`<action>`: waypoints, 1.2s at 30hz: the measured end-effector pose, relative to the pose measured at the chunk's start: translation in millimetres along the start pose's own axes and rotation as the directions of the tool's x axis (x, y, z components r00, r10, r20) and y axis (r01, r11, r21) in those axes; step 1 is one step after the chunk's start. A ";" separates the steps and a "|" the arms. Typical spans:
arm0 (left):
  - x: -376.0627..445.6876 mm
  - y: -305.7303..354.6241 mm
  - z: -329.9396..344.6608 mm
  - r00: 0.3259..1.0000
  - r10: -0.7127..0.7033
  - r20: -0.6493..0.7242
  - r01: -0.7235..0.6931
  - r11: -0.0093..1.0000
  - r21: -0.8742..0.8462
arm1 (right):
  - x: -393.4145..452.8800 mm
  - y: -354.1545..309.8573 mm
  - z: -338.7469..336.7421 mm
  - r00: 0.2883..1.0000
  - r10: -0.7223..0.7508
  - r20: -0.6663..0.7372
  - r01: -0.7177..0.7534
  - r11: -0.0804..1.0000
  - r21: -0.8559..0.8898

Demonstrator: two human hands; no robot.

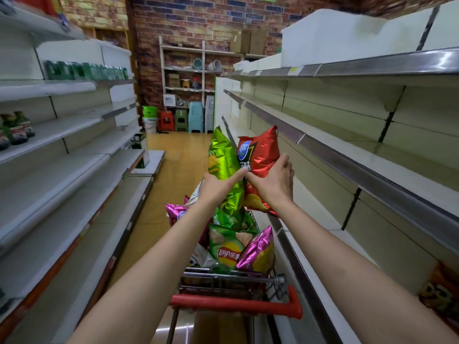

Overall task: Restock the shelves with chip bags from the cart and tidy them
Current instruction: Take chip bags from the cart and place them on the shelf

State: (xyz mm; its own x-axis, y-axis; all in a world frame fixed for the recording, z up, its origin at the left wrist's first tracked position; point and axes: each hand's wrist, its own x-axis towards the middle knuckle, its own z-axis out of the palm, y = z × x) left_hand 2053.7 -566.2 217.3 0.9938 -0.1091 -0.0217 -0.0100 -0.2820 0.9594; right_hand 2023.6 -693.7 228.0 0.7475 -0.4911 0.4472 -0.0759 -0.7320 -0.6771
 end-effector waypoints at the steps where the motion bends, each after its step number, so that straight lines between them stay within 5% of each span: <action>1: -5.8 0.0 -0.2 0.999 0.002 -0.034 -0.002 1.000 0.000 | -4.8 -1.6 -1.2 1.000 -0.020 0.007 0.020 1.000 0.008; 9: -30.6 -12.0 -28.8 0.984 -0.012 -0.178 -0.021 0.983 -0.183 | -15.6 -6.4 -14.3 0.995 -0.095 0.036 0.089 0.985 0.147; 13: -32.6 -22.9 -61.3 0.994 -0.066 -0.090 0.028 0.931 -0.364 | -8.1 3.8 -27.6 0.989 -0.048 0.143 0.001 0.949 0.315; 19: -30.9 -40.6 -98.7 0.990 0.075 0.120 0.002 0.841 -0.540 | 3.0 23.3 -37.6 0.954 0.012 0.301 -0.174 0.838 0.518; 26: -17.1 -47.7 -122.8 0.960 0.041 0.277 0.110 0.854 -0.509 | 17.7 35.2 -28.0 0.886 -0.002 0.463 -0.352 0.647 0.676; 36: 7.0 -47.5 -149.3 0.930 0.135 0.341 0.024 0.905 -0.425 | 18.8 14.7 1.7 0.859 -0.088 0.505 -0.343 0.633 0.694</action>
State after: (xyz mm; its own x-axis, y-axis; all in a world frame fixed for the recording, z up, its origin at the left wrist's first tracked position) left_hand 2077.7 -411.2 213.6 0.8851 -0.4652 0.0137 0.0623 0.1475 0.9871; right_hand 2037.7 -712.9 225.4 0.9817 -0.1188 0.1486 0.1535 0.0335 -0.9876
